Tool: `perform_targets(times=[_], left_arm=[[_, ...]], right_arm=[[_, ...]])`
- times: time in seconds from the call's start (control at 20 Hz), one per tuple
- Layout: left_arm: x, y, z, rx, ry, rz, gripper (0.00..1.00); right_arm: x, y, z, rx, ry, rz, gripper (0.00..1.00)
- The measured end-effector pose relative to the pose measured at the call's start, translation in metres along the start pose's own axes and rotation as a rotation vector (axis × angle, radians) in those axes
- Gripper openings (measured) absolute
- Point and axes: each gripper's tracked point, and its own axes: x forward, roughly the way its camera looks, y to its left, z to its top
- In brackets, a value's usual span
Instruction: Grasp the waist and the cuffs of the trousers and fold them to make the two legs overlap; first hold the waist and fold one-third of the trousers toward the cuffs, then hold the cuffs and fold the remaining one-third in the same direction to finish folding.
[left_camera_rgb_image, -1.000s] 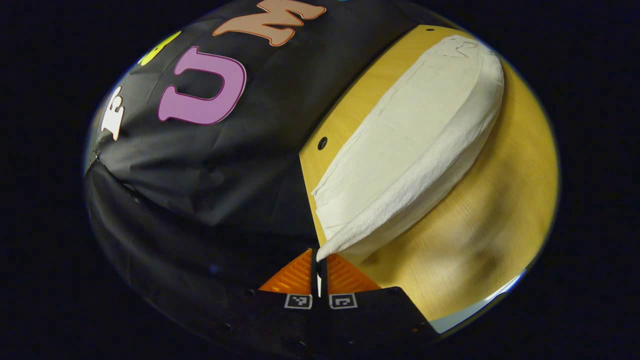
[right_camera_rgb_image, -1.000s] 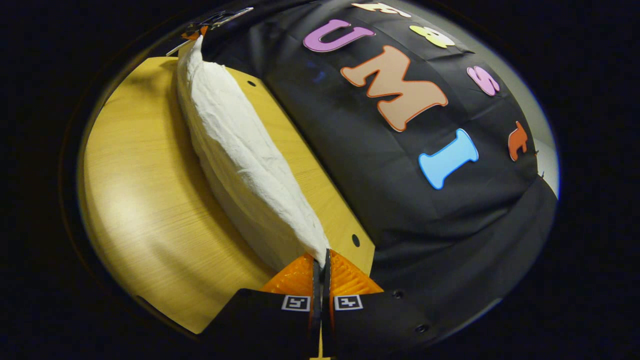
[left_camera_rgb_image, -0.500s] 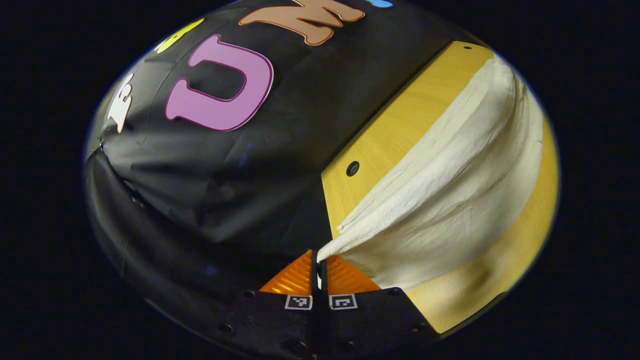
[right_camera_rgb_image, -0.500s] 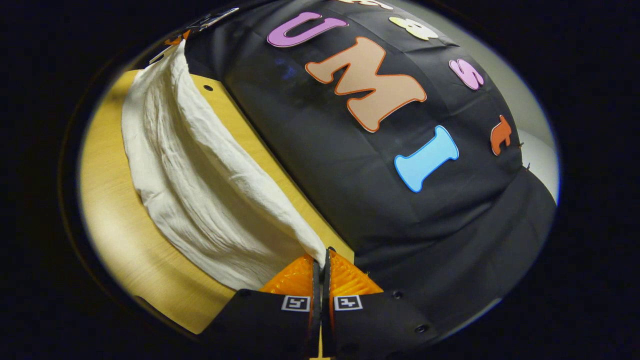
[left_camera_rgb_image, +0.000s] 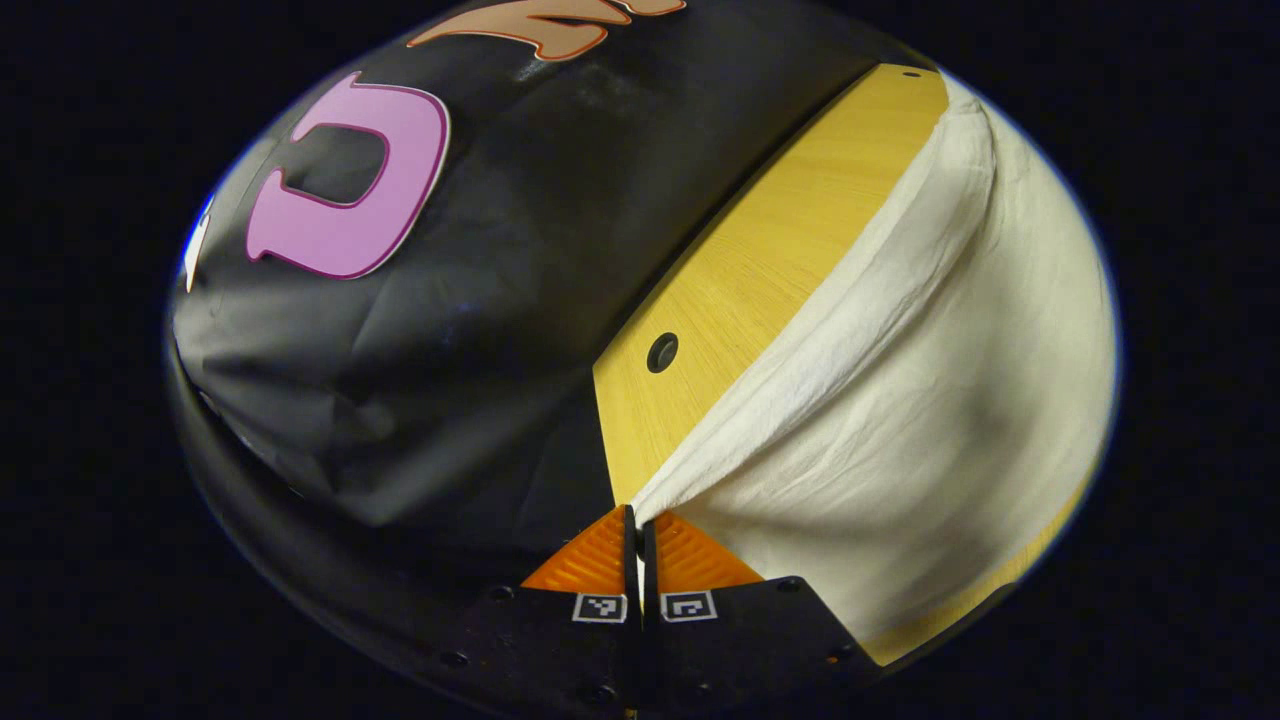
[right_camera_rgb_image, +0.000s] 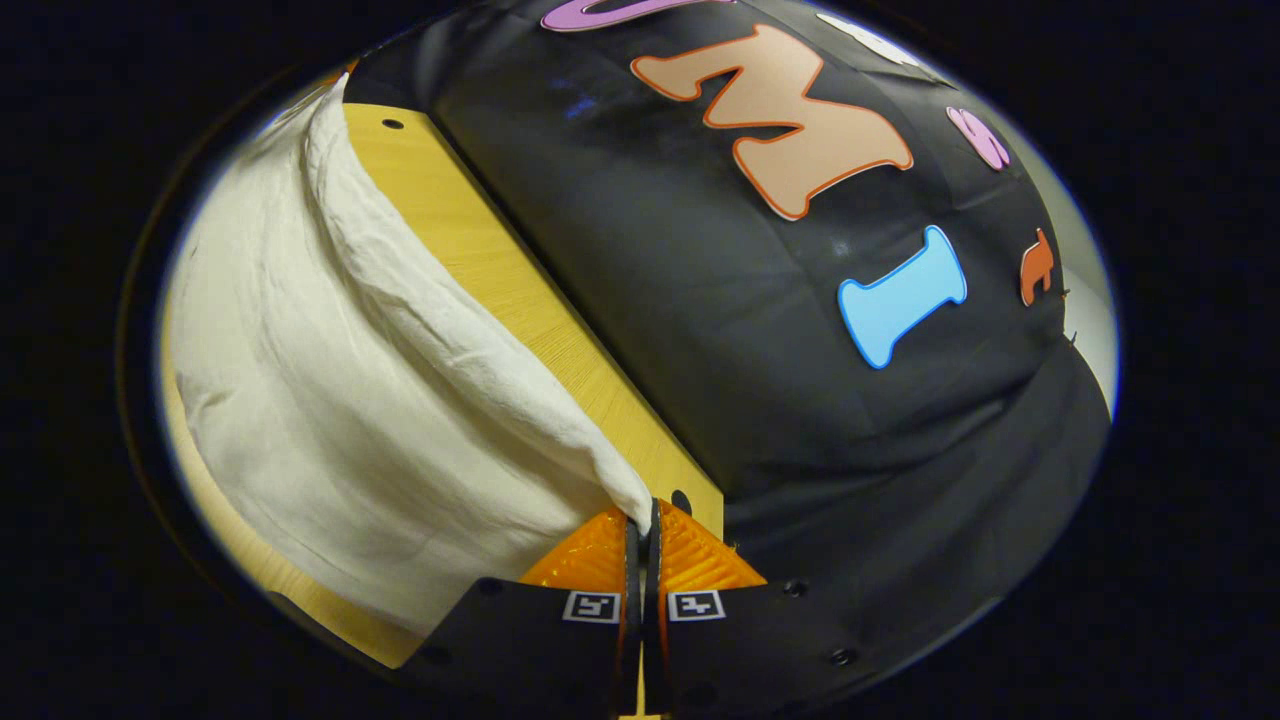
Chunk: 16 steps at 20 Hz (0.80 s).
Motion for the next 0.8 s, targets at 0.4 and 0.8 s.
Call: perform_targets(times=[0.4, 0.8], left_arm=[[0.040, -0.034, 0.018, -0.127, -0.007, -0.089, 0.15], [-0.047, -0.018, 0.089, -0.402, -0.215, -0.031, 0.96]], right_arm=[[0.036, 0.034, -0.013, 0.103, 0.084, 0.061, 0.43], [-0.004, 0.002, -0.020, 0.506, 0.058, 0.098, 1.00]])
